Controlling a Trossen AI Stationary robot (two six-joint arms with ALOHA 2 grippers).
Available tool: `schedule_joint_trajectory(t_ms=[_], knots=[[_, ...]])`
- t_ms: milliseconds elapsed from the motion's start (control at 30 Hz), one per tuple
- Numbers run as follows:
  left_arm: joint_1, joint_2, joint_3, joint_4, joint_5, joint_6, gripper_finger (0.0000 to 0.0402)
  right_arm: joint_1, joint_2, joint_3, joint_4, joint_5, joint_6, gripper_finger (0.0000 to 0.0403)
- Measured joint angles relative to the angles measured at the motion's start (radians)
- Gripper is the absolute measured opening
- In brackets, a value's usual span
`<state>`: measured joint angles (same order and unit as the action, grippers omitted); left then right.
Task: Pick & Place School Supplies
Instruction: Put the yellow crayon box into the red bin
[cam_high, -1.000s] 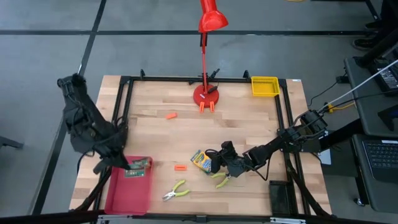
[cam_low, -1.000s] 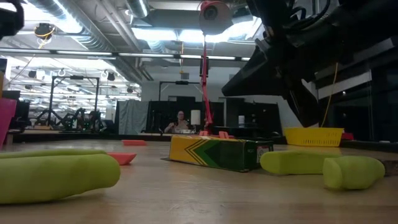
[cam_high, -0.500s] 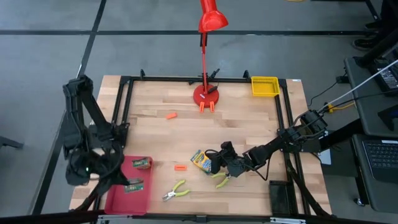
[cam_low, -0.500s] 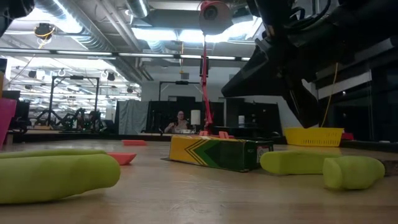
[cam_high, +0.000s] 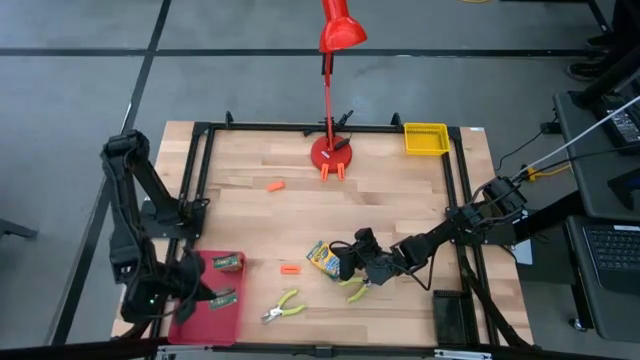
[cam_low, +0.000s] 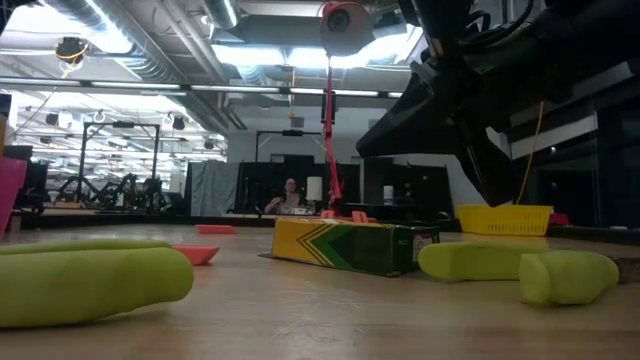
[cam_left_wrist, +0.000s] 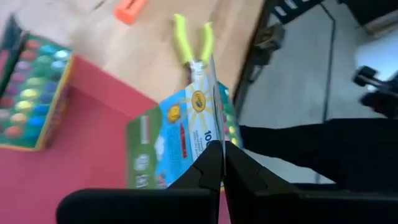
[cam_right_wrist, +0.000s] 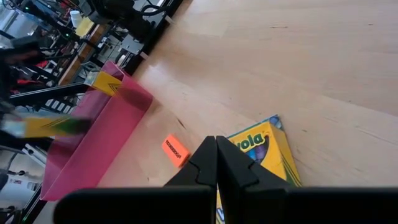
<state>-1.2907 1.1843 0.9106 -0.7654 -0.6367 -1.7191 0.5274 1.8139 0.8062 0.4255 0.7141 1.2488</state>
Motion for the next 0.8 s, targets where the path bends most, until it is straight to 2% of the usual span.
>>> schedule_joint_trajectory(t_ms=[267, 800], knots=[[-0.005, -0.021, -0.121, 0.043, -0.001, -0.057, 0.0002, 0.005, -0.008, 0.001, 0.006, -0.008, -0.003, 0.0], [-0.004, -0.168, -0.285, 0.058, -0.05, -0.05, 0.0002, 0.005, -0.014, 0.005, -0.001, -0.016, -0.003, 0.0]])
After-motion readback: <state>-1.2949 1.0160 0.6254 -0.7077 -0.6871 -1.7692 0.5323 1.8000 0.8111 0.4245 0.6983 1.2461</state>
